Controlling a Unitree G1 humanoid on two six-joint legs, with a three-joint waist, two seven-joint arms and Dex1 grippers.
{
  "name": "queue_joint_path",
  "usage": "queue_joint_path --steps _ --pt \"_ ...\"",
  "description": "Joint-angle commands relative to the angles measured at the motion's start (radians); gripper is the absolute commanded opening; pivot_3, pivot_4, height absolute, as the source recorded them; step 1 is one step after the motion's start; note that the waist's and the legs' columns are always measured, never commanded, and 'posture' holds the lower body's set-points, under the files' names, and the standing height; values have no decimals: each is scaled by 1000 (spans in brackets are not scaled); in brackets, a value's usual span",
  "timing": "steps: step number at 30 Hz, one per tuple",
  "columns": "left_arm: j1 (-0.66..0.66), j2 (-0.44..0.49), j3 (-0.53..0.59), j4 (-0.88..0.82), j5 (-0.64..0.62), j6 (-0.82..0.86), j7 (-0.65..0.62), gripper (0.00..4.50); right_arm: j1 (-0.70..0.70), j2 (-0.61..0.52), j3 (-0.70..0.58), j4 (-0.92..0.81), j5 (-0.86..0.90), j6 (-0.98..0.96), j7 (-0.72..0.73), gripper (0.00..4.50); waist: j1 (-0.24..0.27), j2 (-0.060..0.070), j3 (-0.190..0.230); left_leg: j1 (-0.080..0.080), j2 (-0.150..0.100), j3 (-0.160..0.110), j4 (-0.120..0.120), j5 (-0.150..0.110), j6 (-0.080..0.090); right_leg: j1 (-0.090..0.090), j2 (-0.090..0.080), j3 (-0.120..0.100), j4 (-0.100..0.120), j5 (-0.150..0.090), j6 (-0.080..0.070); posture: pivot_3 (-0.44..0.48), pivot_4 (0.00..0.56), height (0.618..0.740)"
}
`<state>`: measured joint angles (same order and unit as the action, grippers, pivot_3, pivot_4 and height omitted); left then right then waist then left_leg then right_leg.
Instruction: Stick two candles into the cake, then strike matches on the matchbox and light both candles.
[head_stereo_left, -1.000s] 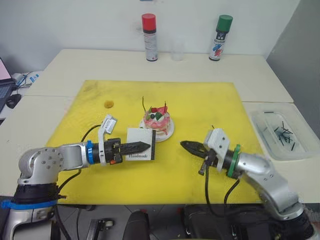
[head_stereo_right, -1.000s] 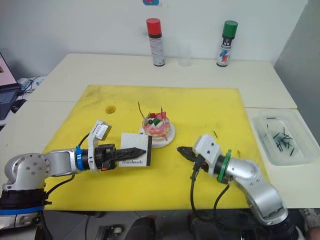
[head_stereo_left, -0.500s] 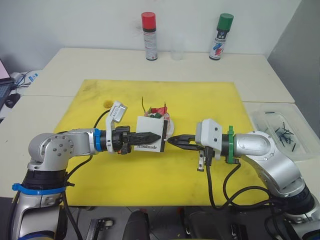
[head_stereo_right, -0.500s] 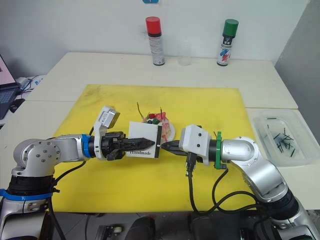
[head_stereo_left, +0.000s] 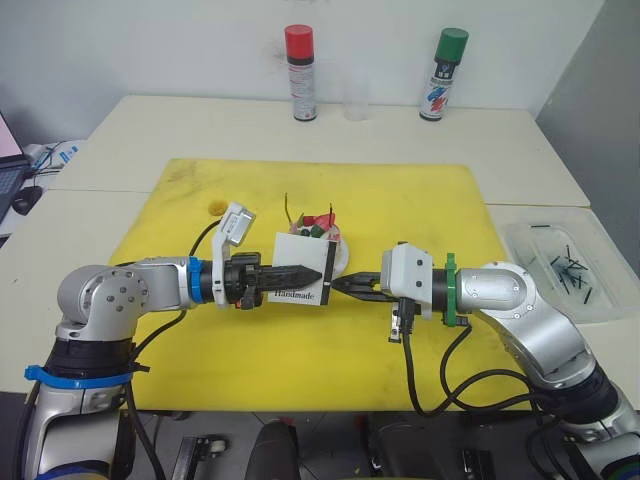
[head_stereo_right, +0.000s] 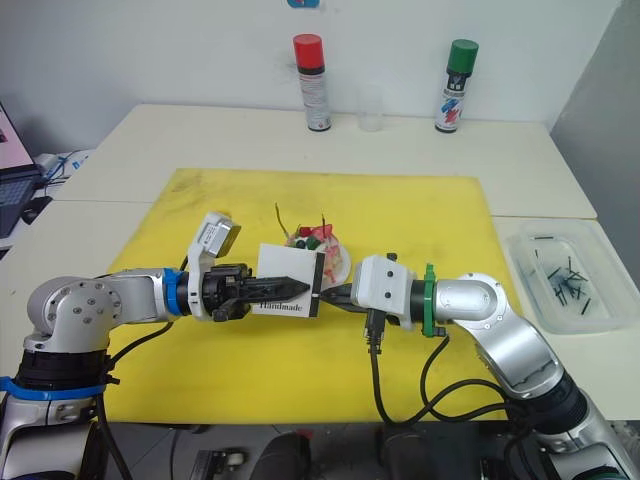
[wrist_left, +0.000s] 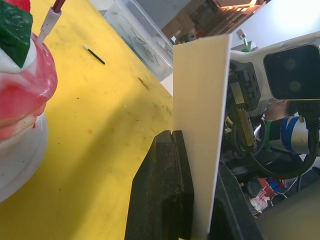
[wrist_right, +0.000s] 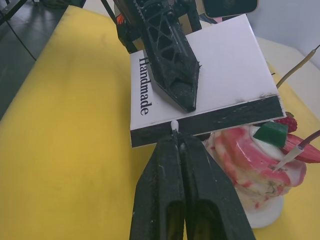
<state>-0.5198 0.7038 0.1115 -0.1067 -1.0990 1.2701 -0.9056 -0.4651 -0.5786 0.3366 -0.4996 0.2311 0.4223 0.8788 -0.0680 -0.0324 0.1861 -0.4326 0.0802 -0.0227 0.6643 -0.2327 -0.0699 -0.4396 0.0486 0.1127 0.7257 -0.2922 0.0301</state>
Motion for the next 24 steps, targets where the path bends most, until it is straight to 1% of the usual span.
queue_joint_path --steps 1,7,11,14,17,20,24 --pt "-23 3 7 -10 -14 2 -26 0 -17 2 -13 3 -6 -25 10 41 2 0 0 0 0 0 0 0 0 0 0 0 0 0 0 0 150 684" --pt "-32 -19 17 -8 -39 29 -13 0 -16 10 4 38 -30 -61 25 41 9 0 0 0 0 0 0 0 0 0 0 -1 0 0 0 0 150 684" --pt "-72 -42 37 0 -68 54 -1 0 -38 20 30 93 -49 -111 60 41 11 0 0 0 0 -1 1 0 0 1 0 -1 0 0 0 0 150 684" --pt "-123 -58 70 23 -91 71 21 0 -59 10 66 127 -76 -190 125 41 13 0 0 0 0 -1 2 0 0 1 0 -2 1 0 0 0 150 684" --pt "-225 -73 139 62 -152 73 82 0 -67 -3 98 107 -71 -238 197 41 14 0 0 0 0 -2 1 0 0 1 0 -2 1 0 0 0 150 684" --pt "-276 -47 175 68 -163 70 110 0 -57 -8 77 71 -45 -222 212 41 12 0 0 0 0 -3 2 0 0 2 0 -4 1 0 0 0 150 684" --pt "-262 7 198 69 -135 54 115 0 -47 -16 25 38 -3 -151 195 41 11 0 0 0 0 -4 1 0 0 2 0 -4 2 0 -1 0 150 684"
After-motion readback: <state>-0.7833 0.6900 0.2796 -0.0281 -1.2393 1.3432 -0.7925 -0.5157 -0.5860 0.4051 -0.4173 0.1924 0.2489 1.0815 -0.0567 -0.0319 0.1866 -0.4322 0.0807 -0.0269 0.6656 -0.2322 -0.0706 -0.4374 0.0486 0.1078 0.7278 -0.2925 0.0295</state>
